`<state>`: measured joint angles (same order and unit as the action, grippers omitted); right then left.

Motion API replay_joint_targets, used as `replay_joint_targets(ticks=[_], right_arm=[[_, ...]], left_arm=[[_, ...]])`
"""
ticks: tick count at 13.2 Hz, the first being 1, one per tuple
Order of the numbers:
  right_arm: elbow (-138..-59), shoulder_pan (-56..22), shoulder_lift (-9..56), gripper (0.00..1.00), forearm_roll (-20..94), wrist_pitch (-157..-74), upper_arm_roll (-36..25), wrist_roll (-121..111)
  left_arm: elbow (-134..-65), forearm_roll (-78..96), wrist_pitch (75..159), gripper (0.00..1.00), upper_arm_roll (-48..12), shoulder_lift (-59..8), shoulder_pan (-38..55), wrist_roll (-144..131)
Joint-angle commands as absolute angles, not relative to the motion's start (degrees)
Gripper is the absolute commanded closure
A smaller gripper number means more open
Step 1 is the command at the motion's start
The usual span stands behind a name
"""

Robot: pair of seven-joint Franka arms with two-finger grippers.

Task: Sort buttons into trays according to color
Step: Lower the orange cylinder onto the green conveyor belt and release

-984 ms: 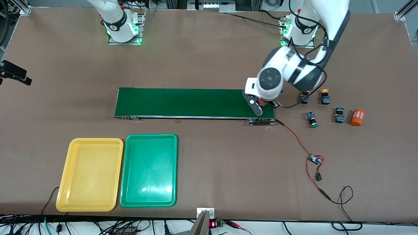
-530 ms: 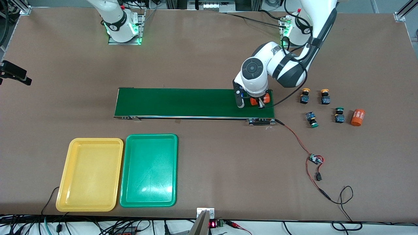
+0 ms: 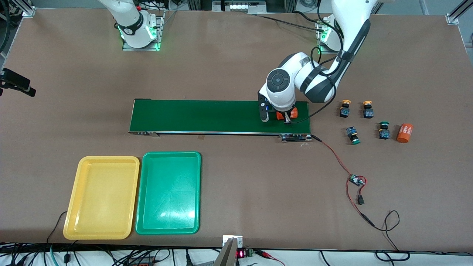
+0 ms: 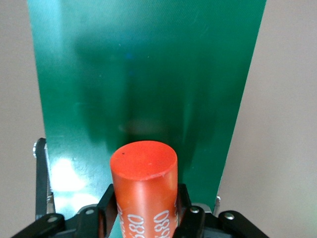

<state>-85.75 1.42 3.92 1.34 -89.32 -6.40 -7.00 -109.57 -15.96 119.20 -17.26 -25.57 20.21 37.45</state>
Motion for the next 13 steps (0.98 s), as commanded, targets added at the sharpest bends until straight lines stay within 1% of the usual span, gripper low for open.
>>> replay_joint_targets(ticks=[1,2,3,5,7,9,11,13], right_arm=[[-85.1,1.7,4.0,0.0,1.7,-89.1,-6.3,-6.6],[-85.1,1.6,4.0,0.0,1.7,-89.1,-6.3,-6.6],[-85.1,1.5,4.0,0.0,1.7,-89.0,-6.3,-6.6],[-85.1,1.5,4.0,0.0,1.7,-89.0,-6.3,-6.5],[-85.1,1.4,4.0,0.0,1.8,-88.9,-6.3,-6.3],[-85.2,1.4,4.0,0.0,1.8,-88.7,-6.3,-6.3],[-85.3,1.7,4.0,0.0,2.2,-88.8,-6.3,-6.2],[-85.4,1.5,4.1,0.0,2.1,-88.6,-6.3,-6.3]], left_arm=[[-107.6,-17.0,118.4,0.0,-17.1,-25.2,20.1,37.8],[-106.6,-16.9,117.2,0.0,-17.1,-24.6,19.6,37.8],[-104.7,-16.8,113.7,0.0,-17.1,-24.1,19.4,37.6],[-99.2,-16.7,106.8,0.0,-17.0,-24.2,18.8,37.4],[-94.9,-16.6,102.8,0.0,-16.4,-24.5,17.2,37.4],[-93.1,-16.6,102.0,0.0,-16.5,-24.6,11.8,37.5],[-93.1,-16.2,102.0,0.0,-16.6,-25.0,5.7,37.6],[-93.6,-10.8,102.5,0.0,-16.3,-25.5,0.8,37.4]])
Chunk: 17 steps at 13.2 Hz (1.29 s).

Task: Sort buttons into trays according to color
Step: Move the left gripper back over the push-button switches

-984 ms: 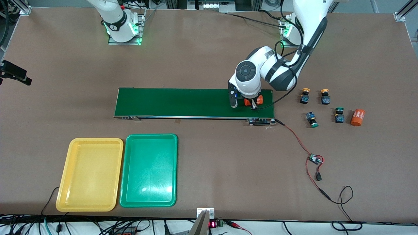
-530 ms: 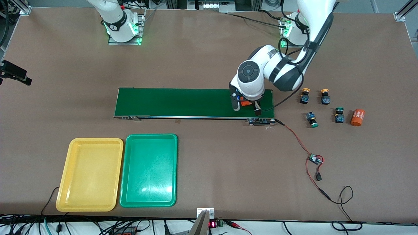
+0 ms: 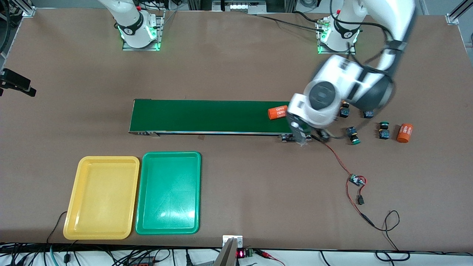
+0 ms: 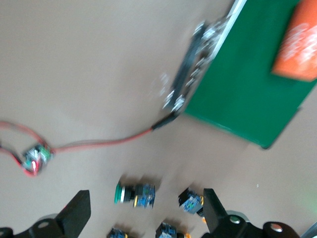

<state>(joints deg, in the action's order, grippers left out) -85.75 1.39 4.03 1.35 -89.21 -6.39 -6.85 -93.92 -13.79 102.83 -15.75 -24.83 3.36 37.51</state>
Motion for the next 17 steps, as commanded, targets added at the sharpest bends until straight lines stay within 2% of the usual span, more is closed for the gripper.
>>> replay_joint_targets(ticks=[1,3,5,8,10,12,17], right_arm=[[-85.4,1.4,4.1,0.0,1.9,-88.6,-6.3,-6.4],[-85.4,1.6,4.7,0.0,2.1,-88.5,-6.3,-6.3],[-85.4,1.6,5.3,0.0,2.2,-88.5,-6.3,-6.8],[-85.5,1.4,6.1,0.0,2.2,-88.0,-6.3,-6.9],[-85.4,1.3,8.3,0.0,2.0,-86.9,-6.3,-7.3],[-85.5,1.3,8.6,0.0,2.2,-85.5,-6.2,-7.3],[-87.3,0.3,7.9,0.0,2.2,-81.9,-6.1,-7.6]], left_arm=[[-93.6,-10.4,103.4,0.0,-16.1,-25.7,-1.8,37.4],[-97.4,-10.6,112.4,0.0,-15.4,-25.7,-6.3,38.4],[-101.6,-9.8,114.0,0.0,-14.7,-23.7,-9.7,37.7],[-110.6,-5.3,114.4,0.0,-13.5,-16.6,-9.8,24.5],[-119.3,-3.3,117.1,0.0,-13.6,-9.4,-9.8,12.9],[-126.2,-2.1,119.9,0.0,-13.6,-5.7,-9.8,8.3],[-138.1,-0.4,134.1,0.0,-13.6,-6.1,-12.0,7.9]])
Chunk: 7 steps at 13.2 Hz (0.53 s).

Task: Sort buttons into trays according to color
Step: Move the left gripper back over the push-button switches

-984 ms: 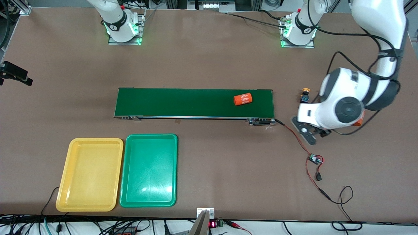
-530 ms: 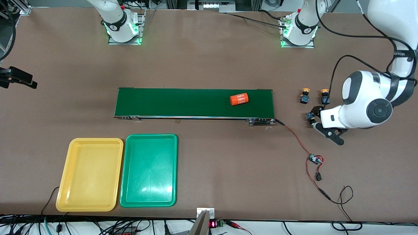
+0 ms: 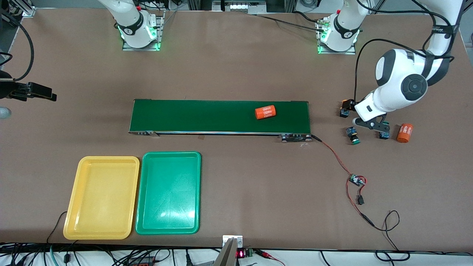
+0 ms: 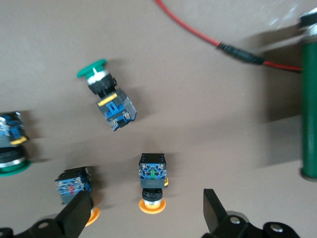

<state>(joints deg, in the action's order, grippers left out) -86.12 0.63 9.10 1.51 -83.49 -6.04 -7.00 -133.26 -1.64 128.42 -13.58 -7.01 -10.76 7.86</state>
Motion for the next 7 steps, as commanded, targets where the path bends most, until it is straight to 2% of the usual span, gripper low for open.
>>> replay_joint_targets(ticks=[1,4,7], right_arm=[[-88.5,0.3,7.2,0.0,2.0,-81.5,-6.2,-7.6],[-96.6,0.7,1.7,0.0,1.8,-84.6,-6.4,-7.6],[-108.9,0.6,-6.5,0.0,1.6,-91.2,-6.4,-7.5]], left_arm=[[-139.4,-0.4,136.2,0.0,-13.7,-7.2,-12.6,7.9],[-139.7,-0.4,136.7,0.0,-13.7,-10.0,-12.5,8.3],[-139.7,-0.4,137.6,0.0,-13.8,-12.2,-12.5,8.6]])
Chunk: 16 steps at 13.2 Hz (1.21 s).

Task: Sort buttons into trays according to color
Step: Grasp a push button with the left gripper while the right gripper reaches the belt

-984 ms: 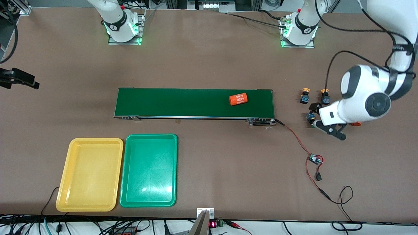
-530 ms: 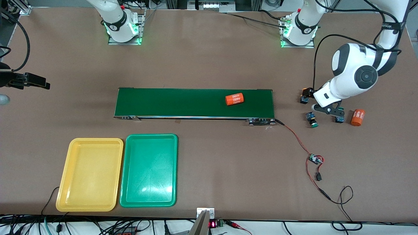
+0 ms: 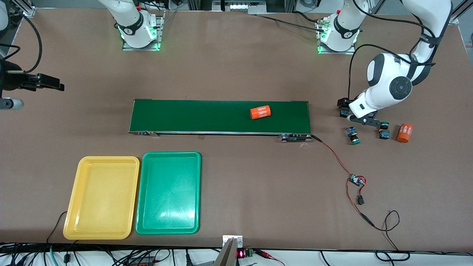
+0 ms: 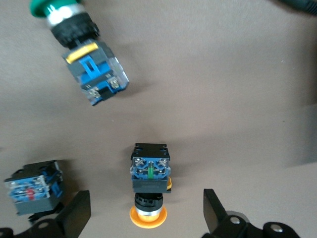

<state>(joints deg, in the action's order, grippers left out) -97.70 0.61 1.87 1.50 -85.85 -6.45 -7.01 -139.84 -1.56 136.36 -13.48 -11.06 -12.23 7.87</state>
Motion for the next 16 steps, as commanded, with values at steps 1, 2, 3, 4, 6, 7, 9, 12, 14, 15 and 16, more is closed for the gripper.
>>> replay_joint_targets(ticks=[1,2,3,4,6,7,9,12,14,15,16], right_arm=[[-114.4,0.6,-10.2,0.0,1.6,-94.0,-6.4,-7.5],[-119.0,0.6,-13.5,0.0,1.6,-96.2,-6.5,-7.5],[-122.8,0.7,-16.2,0.0,1.5,-98.5,-6.4,-7.5],[-125.8,0.6,-18.2,0.0,1.5,-100.3,-6.4,-7.5],[-127.9,0.6,-19.5,0.0,1.5,-101.3,-6.4,-7.4],[-127.8,0.5,-19.4,0.0,1.5,-101.5,-6.4,-7.4],[-127.8,0.5,-18.9,0.0,1.5,-102.1,-6.2,-7.5],[-127.0,-2.7,-15.4,0.0,1.8,-106.1,-5.7,-6.4],[-124.8,-8.9,-13.1,0.0,1.8,-106.5,-4.7,1.2],[-124.4,-11.2,-12.1,0.0,1.8,-107.3,-4.0,6.0],[-124.4,-13.3,-11.2,0.0,1.9,-109.1,-3.9,8.6]], left_arm=[[-139.8,-0.4,138.5,0.0,-13.8,-13.2,-12.5,9.0],[-139.8,-0.4,139.7,0.0,-13.8,-14.3,-12.6,9.5],[-139.8,-0.4,140.0,0.0,-13.8,-15.2,-12.6,9.6],[-139.8,-0.4,140.0,0.0,-13.8,-15.6,-12.7,9.6],[-139.9,-0.4,140.1,0.0,-13.8,-17.0,-14.3,9.6],[-139.9,-0.4,140.1,0.0,-13.9,-17.4,-14.8,9.6],[-141.0,-0.4,139.7,0.17,-13.9,-17.1,-15.3,9.6],[-140.7,-0.2,138.2,0.87,-15.5,-15.1,-15.2,8.8],[-140.4,0.1,137.3,1.0,-15.6,-13.0,-15.0,8.9],[-139.9,0.1,136.8,1.0,-16.0,-11.8,-14.6,8.9],[-138.4,0.1,136.1,1.0,-17.1,-10.6,-14.5,8.9]])
